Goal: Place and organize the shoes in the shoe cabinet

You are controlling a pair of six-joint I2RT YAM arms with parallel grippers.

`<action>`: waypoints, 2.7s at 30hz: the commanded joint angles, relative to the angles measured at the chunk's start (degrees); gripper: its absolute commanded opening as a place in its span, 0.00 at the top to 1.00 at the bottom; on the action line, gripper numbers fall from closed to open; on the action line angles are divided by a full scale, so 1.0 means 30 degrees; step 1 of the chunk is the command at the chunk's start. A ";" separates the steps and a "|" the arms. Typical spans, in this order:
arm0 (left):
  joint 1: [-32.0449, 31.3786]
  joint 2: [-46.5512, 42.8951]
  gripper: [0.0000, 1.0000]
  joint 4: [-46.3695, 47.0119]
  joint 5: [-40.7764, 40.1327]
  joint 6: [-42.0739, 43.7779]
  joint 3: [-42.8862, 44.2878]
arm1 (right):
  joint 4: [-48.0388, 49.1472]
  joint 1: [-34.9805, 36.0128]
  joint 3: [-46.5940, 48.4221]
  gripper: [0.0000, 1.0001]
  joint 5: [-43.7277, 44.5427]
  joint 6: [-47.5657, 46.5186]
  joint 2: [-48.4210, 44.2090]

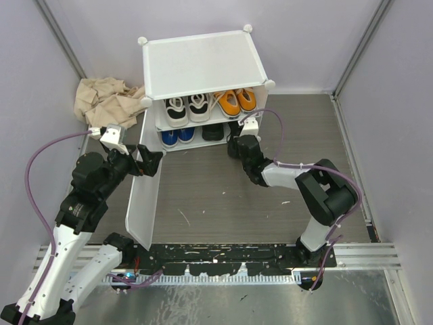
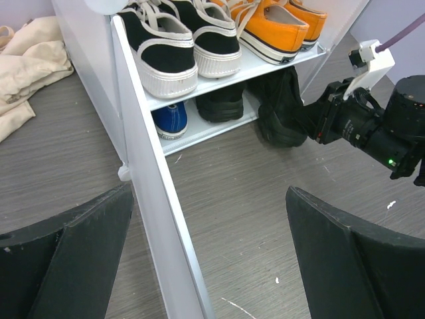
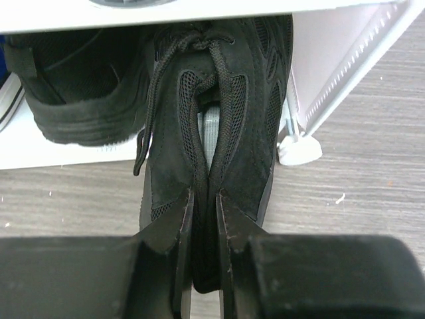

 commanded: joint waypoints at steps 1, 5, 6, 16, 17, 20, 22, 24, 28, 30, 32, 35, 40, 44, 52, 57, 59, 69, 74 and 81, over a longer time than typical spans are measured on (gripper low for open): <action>0.0055 0.0702 0.02 -0.4020 -0.0017 0.0651 -0.1050 | 0.4717 -0.0072 0.2114 0.99 0.1499 -0.0838 0.0625; 0.0055 0.0786 0.02 -0.4046 -0.0025 0.0651 -0.1070 | 0.5173 -0.0154 0.3319 0.99 0.1542 -0.1353 0.1875; 0.0055 0.0789 0.02 -0.4046 -0.0067 0.0673 -0.1070 | 0.5284 -0.0183 0.3589 0.99 0.1652 -0.1469 0.2129; 0.0046 0.0802 0.02 -0.4076 -0.0177 0.0665 -0.1104 | 0.5763 -0.0609 0.4844 0.90 0.3195 -0.2134 0.3627; 0.0050 0.0789 0.02 -0.4090 -0.0170 0.0671 -0.1100 | 0.5760 -0.0654 0.4874 0.84 0.3573 -0.2057 0.3772; 0.0039 0.0738 0.02 -0.4081 -0.0200 0.0665 -0.1139 | 0.5796 -0.0947 0.4668 0.66 0.3682 -0.1783 0.4021; 0.0050 0.0700 0.02 -0.4063 -0.0195 0.0651 -0.1129 | 0.5925 -0.1160 0.4300 0.56 0.2979 -0.1265 0.3815; 0.0051 0.0703 0.02 -0.4075 -0.0199 0.0652 -0.1130 | 0.5786 -0.1215 0.3860 0.47 0.2245 -0.0928 0.3290; 0.0055 0.0699 0.02 -0.4078 -0.0232 0.0669 -0.1109 | 0.4746 -0.1217 0.3125 0.34 0.0280 -0.0179 0.1882; 0.0047 0.0679 0.02 -0.4091 -0.0230 0.0658 -0.1108 | 0.4002 -0.1218 0.2843 0.33 -0.0900 0.0234 0.1047; 0.0050 0.0621 0.02 -0.4094 -0.0211 0.0659 -0.1110 | 0.3349 -0.1217 0.2396 0.32 -0.2074 0.0682 0.0121; 0.0055 0.0569 0.02 -0.4090 -0.0258 0.0652 -0.1100 | 0.1757 -0.1188 0.1708 0.31 -0.3409 0.1360 -0.1451; 0.0055 0.0497 0.02 -0.4078 -0.0216 0.0651 -0.1107 | -0.0702 -0.1188 0.0282 0.54 -0.2669 0.1952 -0.3291; 0.0054 0.0522 0.02 -0.4062 -0.0203 0.0666 -0.1100 | -0.0889 -0.1187 -0.0768 0.85 -0.2344 0.2329 -0.3247; 0.0055 0.0670 0.02 -0.4104 -0.0397 0.0688 -0.1103 | -0.0031 -0.1191 0.0151 0.99 -0.3050 0.3154 -0.0462; 0.0043 0.0699 0.02 -0.4105 -0.0432 0.0705 -0.1100 | 0.2715 -0.1188 0.0570 0.99 -0.2579 0.2916 0.1447; 0.0055 0.0727 0.02 -0.4123 -0.0440 0.0707 -0.1143 | 0.3909 -0.1202 0.0681 0.99 -0.2156 0.2656 0.2054; 0.0046 0.0814 0.02 -0.4119 -0.0431 0.0704 -0.1129 | 0.7737 -0.1246 0.2435 0.99 0.0203 0.0257 0.4564; 0.0053 0.0850 0.02 -0.4104 -0.0546 0.0698 -0.1154 | 0.7461 -0.1275 0.2631 0.99 0.0290 0.0470 0.4925; 0.0054 0.0955 0.02 -0.4105 -0.0696 0.0729 -0.1147 | 0.6931 -0.1275 0.0070 0.99 -0.0994 0.1768 0.2958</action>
